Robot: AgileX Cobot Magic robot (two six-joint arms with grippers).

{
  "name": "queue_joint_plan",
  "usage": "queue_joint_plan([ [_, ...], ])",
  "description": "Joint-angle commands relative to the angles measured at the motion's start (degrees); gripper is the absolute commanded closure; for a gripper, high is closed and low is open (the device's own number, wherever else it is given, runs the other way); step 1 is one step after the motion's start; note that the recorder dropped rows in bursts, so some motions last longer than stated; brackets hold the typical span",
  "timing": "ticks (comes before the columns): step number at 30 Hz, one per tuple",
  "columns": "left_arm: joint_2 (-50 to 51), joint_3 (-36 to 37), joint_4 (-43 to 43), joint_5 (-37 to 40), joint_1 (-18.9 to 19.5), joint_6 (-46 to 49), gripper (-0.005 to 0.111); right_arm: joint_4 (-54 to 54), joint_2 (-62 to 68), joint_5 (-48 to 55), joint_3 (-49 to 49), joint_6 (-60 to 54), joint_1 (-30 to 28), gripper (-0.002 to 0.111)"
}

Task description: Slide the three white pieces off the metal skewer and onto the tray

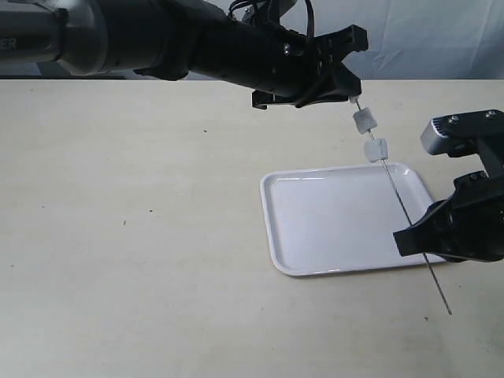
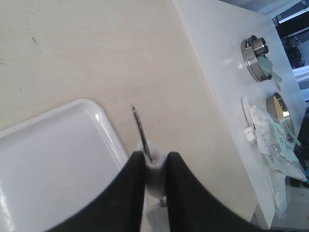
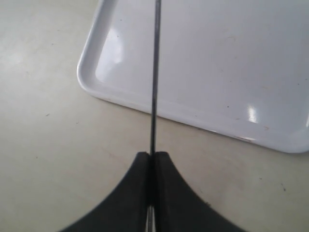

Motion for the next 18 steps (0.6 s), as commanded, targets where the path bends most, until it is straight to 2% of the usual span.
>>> queue_joint_plan([
  [1,0.2,-0.3,-0.5,1.0,-0.4,0.1,0.104,-0.3,-0.5,-0.6,0.0,-0.3,0.0,0.109],
  [2,0.2,-0.3,-0.5,1.0,-0.4,0.1,0.107,-0.3,-0.5,-0.6,0.0,-0.3,0.0,0.109],
  [15,0.0,-0.9,-0.8,-0.5,0.1,0.2,0.107,1.9,-0.5,1.7,4.2,-0.4,0.0,0.109],
  [18,0.0,-1.1,-0.5,-1.6,0.5,0.6,0.107,5.9,-0.5,3.3,4.3,-3.6,0.0,0.109],
])
